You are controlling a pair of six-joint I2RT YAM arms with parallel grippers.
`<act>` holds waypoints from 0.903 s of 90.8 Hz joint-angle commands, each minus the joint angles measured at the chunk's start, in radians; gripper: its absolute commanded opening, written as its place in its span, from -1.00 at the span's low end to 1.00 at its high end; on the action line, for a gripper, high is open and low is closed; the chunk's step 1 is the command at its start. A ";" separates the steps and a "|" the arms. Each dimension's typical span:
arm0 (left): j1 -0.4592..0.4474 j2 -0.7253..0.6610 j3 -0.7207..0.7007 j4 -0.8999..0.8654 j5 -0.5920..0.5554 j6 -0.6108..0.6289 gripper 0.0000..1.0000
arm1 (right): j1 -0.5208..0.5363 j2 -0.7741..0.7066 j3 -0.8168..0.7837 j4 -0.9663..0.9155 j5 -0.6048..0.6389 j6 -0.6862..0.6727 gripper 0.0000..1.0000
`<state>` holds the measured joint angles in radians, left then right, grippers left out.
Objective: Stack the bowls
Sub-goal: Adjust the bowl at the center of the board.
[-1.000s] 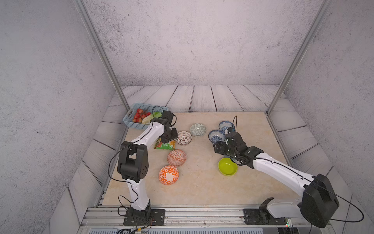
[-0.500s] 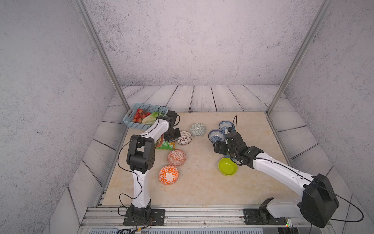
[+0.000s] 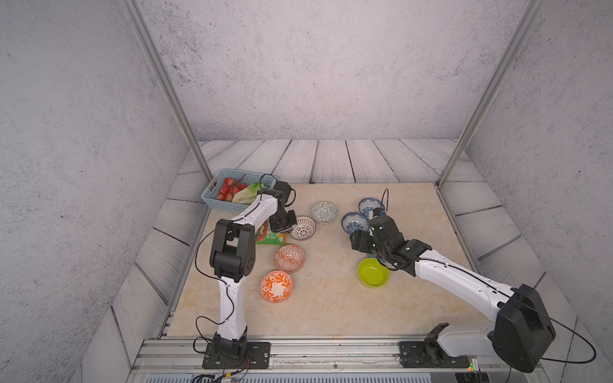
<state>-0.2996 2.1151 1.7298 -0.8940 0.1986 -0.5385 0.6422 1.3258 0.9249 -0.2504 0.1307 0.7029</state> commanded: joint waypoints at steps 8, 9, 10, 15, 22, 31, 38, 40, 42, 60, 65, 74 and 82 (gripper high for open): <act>-0.009 0.026 0.012 -0.048 0.025 0.028 -0.93 | 0.008 -0.020 -0.001 -0.006 0.019 -0.004 0.58; -0.010 0.025 0.011 -0.048 0.026 0.029 -0.94 | 0.009 -0.020 -0.001 -0.007 0.020 -0.005 0.58; -0.011 0.024 0.010 -0.049 0.027 0.029 -0.95 | 0.009 -0.020 -0.001 -0.006 0.020 -0.005 0.58; -0.013 0.020 0.004 -0.048 0.032 0.031 -0.99 | 0.010 -0.020 -0.001 -0.006 0.021 -0.006 0.58; -0.018 0.012 -0.004 -0.045 0.042 0.039 -1.00 | 0.011 -0.019 -0.001 -0.006 0.021 -0.005 0.58; -0.027 0.003 -0.009 -0.039 0.049 0.049 -1.00 | 0.013 -0.016 0.001 -0.009 0.021 -0.004 0.58; -0.034 0.004 -0.008 -0.039 0.053 0.057 -1.00 | 0.013 -0.013 0.004 -0.014 0.021 -0.005 0.57; -0.035 0.005 -0.007 -0.041 0.053 0.059 -1.00 | 0.013 -0.013 0.005 -0.015 0.022 -0.004 0.57; -0.036 0.007 -0.005 -0.041 0.056 0.060 -1.00 | 0.014 -0.013 0.006 -0.015 0.023 -0.005 0.57; -0.036 0.012 -0.003 -0.060 0.068 0.067 -1.00 | 0.014 -0.010 0.008 -0.018 0.024 -0.005 0.57; -0.036 0.010 -0.005 -0.063 0.069 0.067 -0.97 | 0.015 -0.010 0.008 -0.018 0.024 -0.004 0.57; -0.036 0.001 -0.012 -0.065 0.064 0.066 -0.75 | 0.015 -0.010 0.009 -0.021 0.025 -0.006 0.57; -0.035 -0.003 -0.011 -0.063 0.063 0.066 -0.54 | 0.015 -0.010 0.009 -0.020 0.026 -0.006 0.57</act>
<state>-0.3305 2.1147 1.7329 -0.9138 0.2630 -0.4831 0.6518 1.3258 0.9249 -0.2577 0.1341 0.7029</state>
